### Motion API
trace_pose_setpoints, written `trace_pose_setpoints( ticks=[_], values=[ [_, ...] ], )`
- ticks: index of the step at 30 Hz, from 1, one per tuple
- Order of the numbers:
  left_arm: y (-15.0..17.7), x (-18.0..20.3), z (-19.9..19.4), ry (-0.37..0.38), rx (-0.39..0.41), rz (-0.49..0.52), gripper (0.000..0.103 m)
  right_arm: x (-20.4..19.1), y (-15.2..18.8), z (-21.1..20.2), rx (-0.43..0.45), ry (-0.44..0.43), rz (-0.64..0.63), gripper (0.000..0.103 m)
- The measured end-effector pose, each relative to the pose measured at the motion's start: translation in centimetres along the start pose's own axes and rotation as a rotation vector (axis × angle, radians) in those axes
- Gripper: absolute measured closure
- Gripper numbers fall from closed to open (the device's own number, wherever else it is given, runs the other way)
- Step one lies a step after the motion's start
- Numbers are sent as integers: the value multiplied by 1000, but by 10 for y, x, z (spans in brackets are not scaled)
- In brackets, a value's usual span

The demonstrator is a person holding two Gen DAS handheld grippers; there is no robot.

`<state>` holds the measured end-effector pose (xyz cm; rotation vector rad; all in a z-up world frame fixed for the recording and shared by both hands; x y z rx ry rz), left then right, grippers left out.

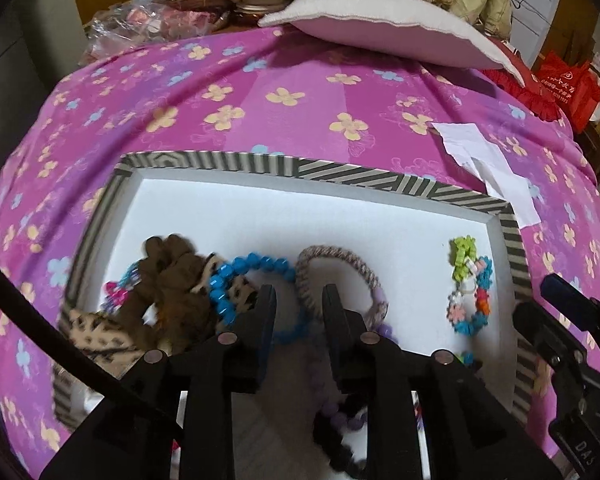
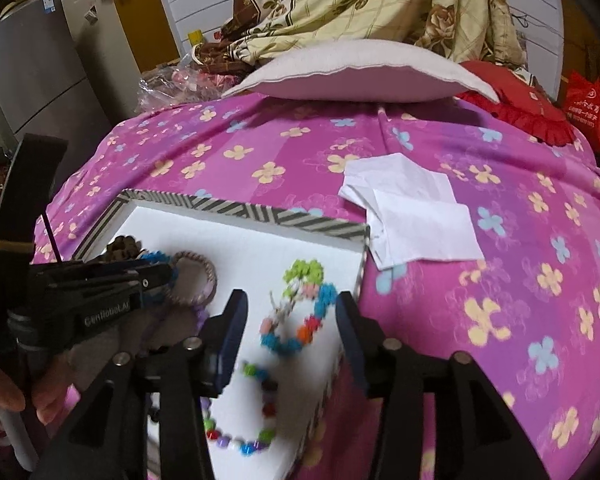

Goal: Organize jewelry

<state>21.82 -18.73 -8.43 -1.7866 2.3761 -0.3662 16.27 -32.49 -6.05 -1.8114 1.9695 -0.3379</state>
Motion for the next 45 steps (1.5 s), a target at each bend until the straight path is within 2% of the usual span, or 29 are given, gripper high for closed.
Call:
trace_pose_setpoints(
  ticks=[6,10,23,28,45],
  values=[
    [24,-8,-22,-34,45,13,59,-15,23,-20,21,21,3,45],
    [44,-15,-35,-7,58,1,59,-26,37,-30,29,33,6,42],
    [94,-49,-80,-42,162,-50,59,-60,70,-50,40,27,34,36],
    [104,-60,-94,-74,198,-65,59,-73,73,-56,51,15,32,33],
    [121,-81,-118,-81,227,-96,59,-104,76,-65,49,5,2,31]
  ],
)
Point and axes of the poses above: each gripper's, at about its wrist camera, not at the fingertips, and z roughly the way its jaws point, x to its right, y to its underside, the point moved 8 cm from there along z, roughly the way its jaws point, and after that the axes turned 11 degrees about -x, right-handed, at the moved point
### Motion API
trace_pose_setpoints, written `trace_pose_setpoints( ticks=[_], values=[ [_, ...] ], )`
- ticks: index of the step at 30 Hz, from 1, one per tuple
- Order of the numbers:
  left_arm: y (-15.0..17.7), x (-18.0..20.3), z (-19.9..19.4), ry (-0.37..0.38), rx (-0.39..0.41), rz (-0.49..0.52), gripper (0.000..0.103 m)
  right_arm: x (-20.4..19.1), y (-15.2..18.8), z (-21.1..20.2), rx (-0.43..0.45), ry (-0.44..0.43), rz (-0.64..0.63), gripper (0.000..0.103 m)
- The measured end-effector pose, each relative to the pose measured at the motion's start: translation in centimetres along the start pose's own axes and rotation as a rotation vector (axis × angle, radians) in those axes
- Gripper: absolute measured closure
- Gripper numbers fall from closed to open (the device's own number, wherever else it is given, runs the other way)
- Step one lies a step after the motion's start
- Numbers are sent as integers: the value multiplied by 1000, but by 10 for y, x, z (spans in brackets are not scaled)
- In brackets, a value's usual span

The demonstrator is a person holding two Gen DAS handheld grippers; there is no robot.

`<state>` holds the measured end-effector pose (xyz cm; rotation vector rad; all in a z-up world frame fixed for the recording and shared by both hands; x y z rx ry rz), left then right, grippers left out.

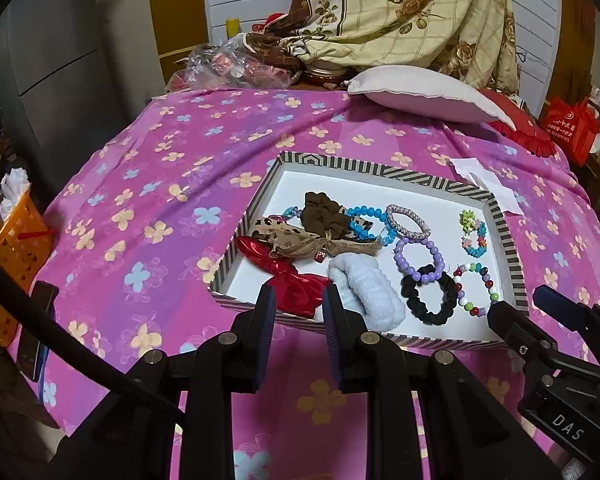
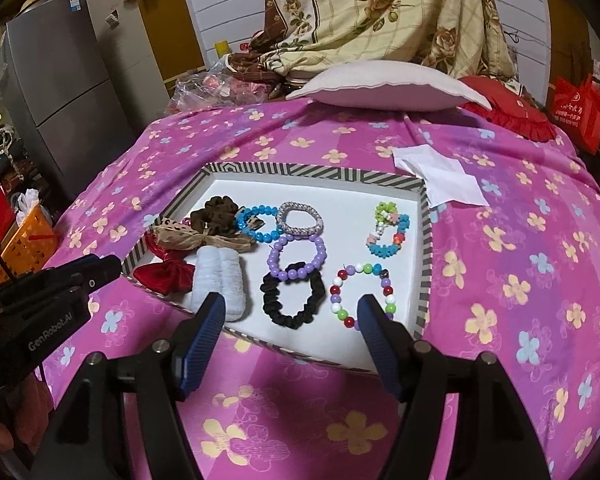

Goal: Organize jewelry

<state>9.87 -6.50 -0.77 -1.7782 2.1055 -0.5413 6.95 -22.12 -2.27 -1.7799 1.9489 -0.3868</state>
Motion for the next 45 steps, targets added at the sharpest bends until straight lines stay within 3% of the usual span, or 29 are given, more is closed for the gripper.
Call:
trace_pose_setpoints(
  ticks=[45],
  values=[
    [-2,-8,-3,-17,-6,-2,59,-8,-2,2,-17,-5,-24,28]
  ],
)
Point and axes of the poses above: each gripper's, at about its wrist camera, not at the fingertips, and z roughly the way its jaws point, x to its right, y to its underside, the point moved 8 cm from there along z, roughly the way its jaws point, and after that the axes turned 11 degrees about -x, right-handed, at the moved point
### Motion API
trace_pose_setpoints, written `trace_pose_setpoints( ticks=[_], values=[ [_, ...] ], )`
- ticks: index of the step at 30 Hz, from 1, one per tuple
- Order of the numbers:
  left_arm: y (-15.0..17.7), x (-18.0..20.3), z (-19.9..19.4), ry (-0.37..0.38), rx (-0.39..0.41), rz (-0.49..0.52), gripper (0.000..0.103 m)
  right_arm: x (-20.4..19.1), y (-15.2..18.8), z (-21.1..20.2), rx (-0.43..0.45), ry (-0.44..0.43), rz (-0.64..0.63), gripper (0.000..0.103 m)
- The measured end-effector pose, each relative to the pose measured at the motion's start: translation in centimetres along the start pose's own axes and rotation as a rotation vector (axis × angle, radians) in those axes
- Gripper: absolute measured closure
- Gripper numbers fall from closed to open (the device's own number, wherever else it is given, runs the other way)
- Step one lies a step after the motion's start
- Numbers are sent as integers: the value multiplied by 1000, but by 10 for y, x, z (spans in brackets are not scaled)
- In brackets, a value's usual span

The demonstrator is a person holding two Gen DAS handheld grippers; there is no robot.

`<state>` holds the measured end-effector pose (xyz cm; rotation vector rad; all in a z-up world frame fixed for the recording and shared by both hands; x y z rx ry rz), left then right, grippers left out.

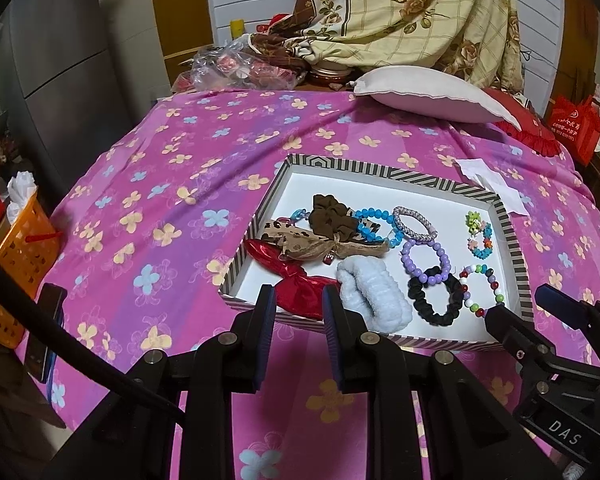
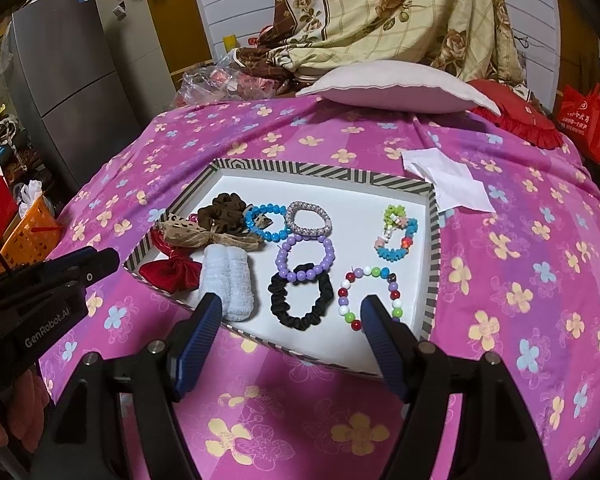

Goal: Organize jewelry

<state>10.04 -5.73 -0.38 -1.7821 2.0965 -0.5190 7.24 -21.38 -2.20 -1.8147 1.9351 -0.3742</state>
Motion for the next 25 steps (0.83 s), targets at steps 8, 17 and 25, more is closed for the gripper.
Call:
trace_pose_setpoints(
  ticks=[8,17,25],
  values=[
    [0,1,3,-3,-3,-3,59,1,0,2,-3,-1,0,27],
    [-1,2,2,0,7,-3,59,2,0,3,-7,-8,-13,26],
    [-1,1,3,-8,17,7,58,18,-1,1,9,-16,1,26]
  ],
)
Point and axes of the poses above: each gripper's, at about its wrist camera, not at the fingertips, and z roughly the way its jaws point, x to its right, y to its underside, the point moved 8 cm from there along z, roughly the way its jaws point, and after that the axes turned 11 degrees about -x, right-handed, at the moved point
